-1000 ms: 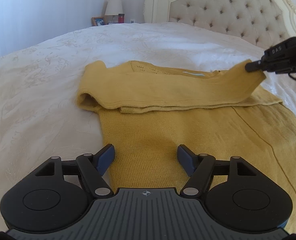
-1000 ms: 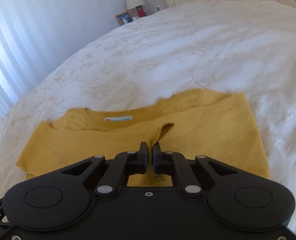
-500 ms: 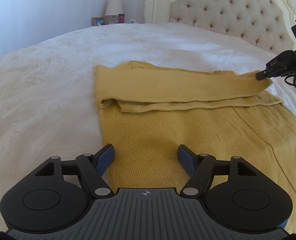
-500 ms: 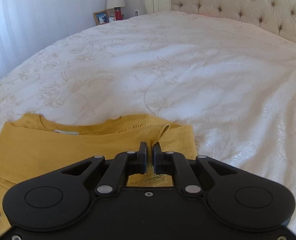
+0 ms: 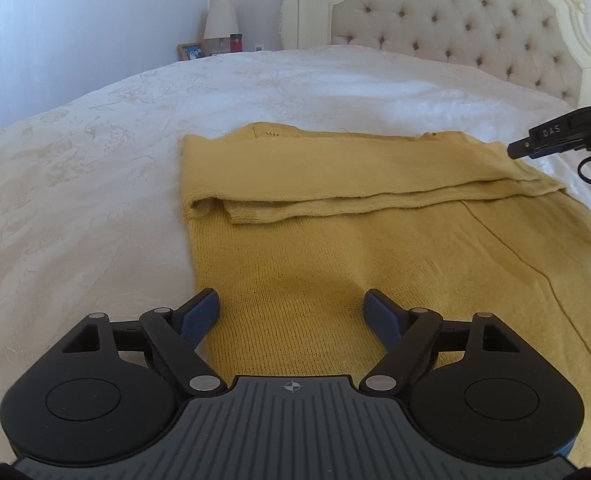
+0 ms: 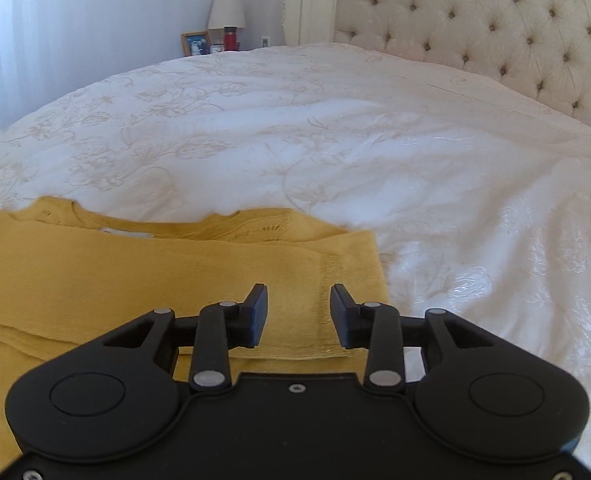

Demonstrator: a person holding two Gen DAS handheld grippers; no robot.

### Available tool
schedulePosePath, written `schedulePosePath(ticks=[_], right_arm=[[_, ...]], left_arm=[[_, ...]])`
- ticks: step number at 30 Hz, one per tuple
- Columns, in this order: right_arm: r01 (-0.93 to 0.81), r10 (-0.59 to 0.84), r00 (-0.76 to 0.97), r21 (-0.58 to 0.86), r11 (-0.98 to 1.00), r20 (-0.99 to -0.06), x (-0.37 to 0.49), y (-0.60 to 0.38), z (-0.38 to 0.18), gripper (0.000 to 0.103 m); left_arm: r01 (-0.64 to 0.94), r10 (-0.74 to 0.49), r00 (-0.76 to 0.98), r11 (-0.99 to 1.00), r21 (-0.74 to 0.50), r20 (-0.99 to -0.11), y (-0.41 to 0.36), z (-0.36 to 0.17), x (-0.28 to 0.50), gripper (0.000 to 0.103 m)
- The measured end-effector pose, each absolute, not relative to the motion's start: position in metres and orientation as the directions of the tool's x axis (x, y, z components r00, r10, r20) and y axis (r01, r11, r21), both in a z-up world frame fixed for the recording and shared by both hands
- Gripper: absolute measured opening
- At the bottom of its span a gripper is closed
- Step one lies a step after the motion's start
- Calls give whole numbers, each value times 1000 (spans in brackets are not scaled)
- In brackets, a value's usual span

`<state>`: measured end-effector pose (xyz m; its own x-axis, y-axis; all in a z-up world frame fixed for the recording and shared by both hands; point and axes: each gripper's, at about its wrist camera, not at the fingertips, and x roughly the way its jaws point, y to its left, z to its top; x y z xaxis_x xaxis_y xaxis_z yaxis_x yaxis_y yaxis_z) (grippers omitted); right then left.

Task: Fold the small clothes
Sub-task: 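Lay the sleeve flat along the collar fold and release with the right gripper, then move both grippers to the ribbed hem of the yellow sweater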

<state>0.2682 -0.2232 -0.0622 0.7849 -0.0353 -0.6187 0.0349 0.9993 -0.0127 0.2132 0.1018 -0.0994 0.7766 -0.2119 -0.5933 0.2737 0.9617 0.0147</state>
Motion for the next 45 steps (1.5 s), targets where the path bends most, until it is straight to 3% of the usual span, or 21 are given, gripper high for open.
schedulePosePath(ticks=[5, 13, 21, 37, 41, 43, 45], right_arm=[[55, -4, 754, 57, 997, -657, 265, -220, -94, 51], [75, 10, 835, 132, 988, -549, 240, -225, -118, 54], [82, 8, 848, 146, 986, -530, 241, -225, -121, 55], [77, 26, 845, 170, 983, -534, 239, -229, -120, 56], [49, 51, 822, 159, 986, -567, 229, -227, -109, 66], [24, 72, 806, 155, 988, -587, 213, -224, -104, 78], [-17, 110, 782, 154, 988, -613, 193, -222, -102, 78]], left_arm=[[273, -216, 782, 962, 10, -584, 102, -101, 211, 80], [281, -207, 789, 959, 40, -578, 98, -104, 209, 86], [277, -218, 791, 961, 16, -572, 100, -109, 212, 91], [255, -150, 788, 962, 94, -597, 88, -110, 216, 98], [249, -140, 786, 963, 101, -602, 86, -110, 216, 98], [248, -140, 783, 964, 98, -606, 87, -109, 216, 98], [247, -137, 782, 964, 101, -608, 86, -109, 217, 98]])
